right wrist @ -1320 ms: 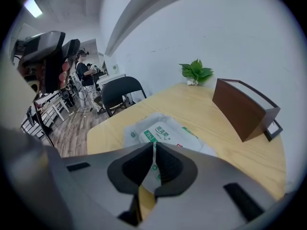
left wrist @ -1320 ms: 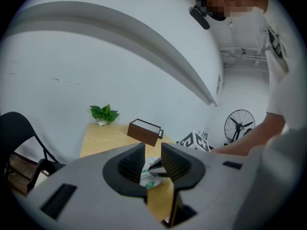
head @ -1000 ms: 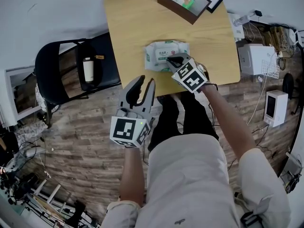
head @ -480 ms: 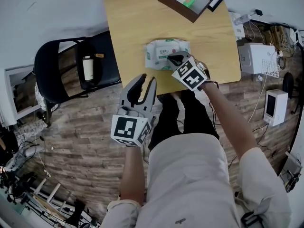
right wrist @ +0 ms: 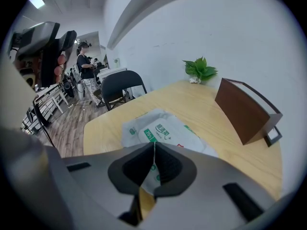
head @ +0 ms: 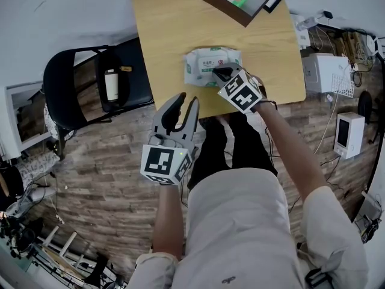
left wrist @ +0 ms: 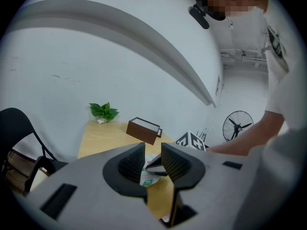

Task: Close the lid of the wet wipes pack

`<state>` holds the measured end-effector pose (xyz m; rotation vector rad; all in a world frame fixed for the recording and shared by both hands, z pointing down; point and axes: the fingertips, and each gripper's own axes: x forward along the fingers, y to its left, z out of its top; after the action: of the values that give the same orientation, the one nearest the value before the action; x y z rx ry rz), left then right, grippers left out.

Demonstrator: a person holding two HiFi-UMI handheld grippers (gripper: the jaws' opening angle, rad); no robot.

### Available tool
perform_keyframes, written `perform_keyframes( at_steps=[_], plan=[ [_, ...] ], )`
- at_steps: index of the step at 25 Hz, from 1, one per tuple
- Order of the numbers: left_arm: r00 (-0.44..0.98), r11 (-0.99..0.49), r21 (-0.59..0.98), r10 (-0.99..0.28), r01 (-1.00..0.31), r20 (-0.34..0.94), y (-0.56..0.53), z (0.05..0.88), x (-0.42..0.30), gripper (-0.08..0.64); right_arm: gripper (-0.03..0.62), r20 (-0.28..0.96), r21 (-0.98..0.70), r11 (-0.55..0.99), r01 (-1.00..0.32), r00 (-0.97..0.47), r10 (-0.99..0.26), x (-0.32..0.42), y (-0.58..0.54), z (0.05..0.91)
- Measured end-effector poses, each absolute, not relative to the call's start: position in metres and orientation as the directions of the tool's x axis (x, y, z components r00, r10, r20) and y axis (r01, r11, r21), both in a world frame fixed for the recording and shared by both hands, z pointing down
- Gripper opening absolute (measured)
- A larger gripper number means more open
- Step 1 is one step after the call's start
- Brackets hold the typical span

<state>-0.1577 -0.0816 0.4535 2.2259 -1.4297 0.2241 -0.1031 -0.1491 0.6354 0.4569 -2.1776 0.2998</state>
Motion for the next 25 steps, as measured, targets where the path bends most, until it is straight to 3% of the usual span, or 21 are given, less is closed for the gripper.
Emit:
perform_keyframes(
  at_steps=[10,25],
  plan=[
    [0.451,-0.359,0.294,-0.813,-0.886,0.368,-0.079,0.444,-0.157,0.101,0.012,0.781,-0.070,0.893,-0.444,-0.582,-0.228,-0.101,-0.149,0.622],
    [0.459,-0.392,0.250,-0.825,-0.885,0.330,-0.063,0.410,-0.151,0.101,0.008,0.684,0.017,0.886,-0.464,-0.640,-0.349,-0.083,-0.129,0.526]
  ],
)
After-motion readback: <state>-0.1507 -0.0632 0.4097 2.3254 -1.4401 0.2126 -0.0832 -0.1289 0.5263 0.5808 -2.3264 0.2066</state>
